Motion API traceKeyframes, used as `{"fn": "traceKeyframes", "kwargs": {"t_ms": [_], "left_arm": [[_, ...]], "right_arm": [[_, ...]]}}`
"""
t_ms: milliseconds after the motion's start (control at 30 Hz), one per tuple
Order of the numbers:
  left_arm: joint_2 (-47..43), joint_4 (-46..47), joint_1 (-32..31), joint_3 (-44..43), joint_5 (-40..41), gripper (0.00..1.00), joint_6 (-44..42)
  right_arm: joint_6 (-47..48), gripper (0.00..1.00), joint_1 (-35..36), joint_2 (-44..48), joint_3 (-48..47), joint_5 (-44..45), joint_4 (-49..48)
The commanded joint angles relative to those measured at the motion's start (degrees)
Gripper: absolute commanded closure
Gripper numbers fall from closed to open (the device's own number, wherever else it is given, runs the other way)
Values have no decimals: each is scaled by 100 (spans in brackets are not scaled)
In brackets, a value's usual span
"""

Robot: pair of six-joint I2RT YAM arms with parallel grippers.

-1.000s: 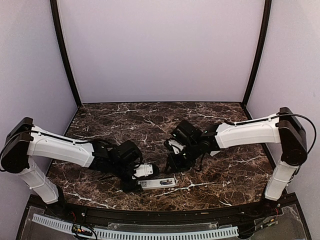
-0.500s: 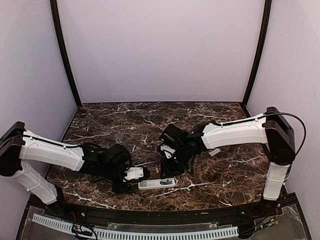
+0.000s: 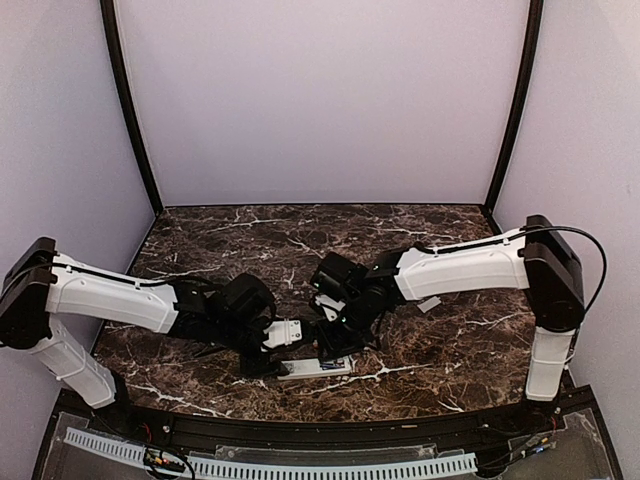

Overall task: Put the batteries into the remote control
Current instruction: Move the remote control without the battery cover to the center of the board.

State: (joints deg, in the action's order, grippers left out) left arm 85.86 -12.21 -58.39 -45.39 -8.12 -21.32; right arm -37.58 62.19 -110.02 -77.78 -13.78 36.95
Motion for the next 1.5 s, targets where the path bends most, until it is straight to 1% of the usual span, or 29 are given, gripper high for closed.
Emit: {"fn": "traceKeyframes", "kwargs": {"t_ms": [0, 200, 333, 400, 433, 467, 500, 533, 567, 600, 667, 700, 767, 800, 867, 967, 1067, 1167, 1300, 1367, 1467], "left_arm": [[141, -87, -23, -133, -143, 41, 35], [-149, 23, -23, 36, 231, 41, 398], [-831, 196, -21, 294, 274, 41, 497], [-1025, 286, -15, 275, 601, 41, 713], [-1079, 354, -10, 231, 1043, 41, 1098], [-1177, 405, 22, 164, 1204, 41, 1330], [-1234, 527, 30, 149, 1374, 41, 1852], [-1341, 601, 43, 163, 1405, 41, 2150], [-1387, 765, 45, 189, 1415, 41, 2761], [-1454, 852, 36, 276, 1421, 42, 2987], [-1523, 899, -6, 374, 1733, 43, 3399], [-1548, 795, -15, 434, 2202, 43, 3688], [-1731, 843, -19, 695, 2749, 42, 3999], [-1775, 883, -21, 793, 2835, 42, 4111], [-1860, 1049, -15, 1074, 2905, 41, 4754], [-1866, 1170, -14, 1444, 2897, 42, 5429], [-1860, 1777, -38, 1797, 2771, 47, 5924], [-1869, 2010, -180, 2163, 2839, 49, 6192], [-1828, 2084, -254, 2413, 3194, 50, 6145], [-1816, 2145, -261, 2501, 3425, 50, 5975], [-1802, 2759, -268, 2810, 3563, 48, 5451]], "right_arm": [[7, 72, 33, -84, -98, 160, 65], [95, 72, 62, -180, -153, 188, 31], [104, 72, 66, -165, -159, 244, 31], [96, 72, 69, -129, -152, 289, 40], [79, 72, 72, -89, -132, 303, 27], [64, 72, 67, -45, -114, 325, 9], [54, 72, 64, 1, -107, 334, -14], [39, 72, 65, 44, -106, 343, -21], [28, 72, 64, 79, -125, 349, -23], [10, 72, 64, 110, -142, 347, -21], [-22, 72, 65, 171, -183, 326, -11], [-48, 72, 64, 204, -185, 305, -17], [-74, 72, 64, 294, -189, 292, -25], [-74, 72, 64, 322, -193, 295, -17], [-49, 72, 63, 361, -210, 332, 35], [-14, 72, 64, 412, -176, 423, 1], [33, 72, 73, 467, -105, 572, -45], [5, 72, 81, 547, -89, 852, 2], [-238, 72, 143, 538, -58, 1189, -22], [-323, 73, 217, 478, -37, 1345, -94], [-363, 73, 317, 296, -60, 1554, -135]]}}
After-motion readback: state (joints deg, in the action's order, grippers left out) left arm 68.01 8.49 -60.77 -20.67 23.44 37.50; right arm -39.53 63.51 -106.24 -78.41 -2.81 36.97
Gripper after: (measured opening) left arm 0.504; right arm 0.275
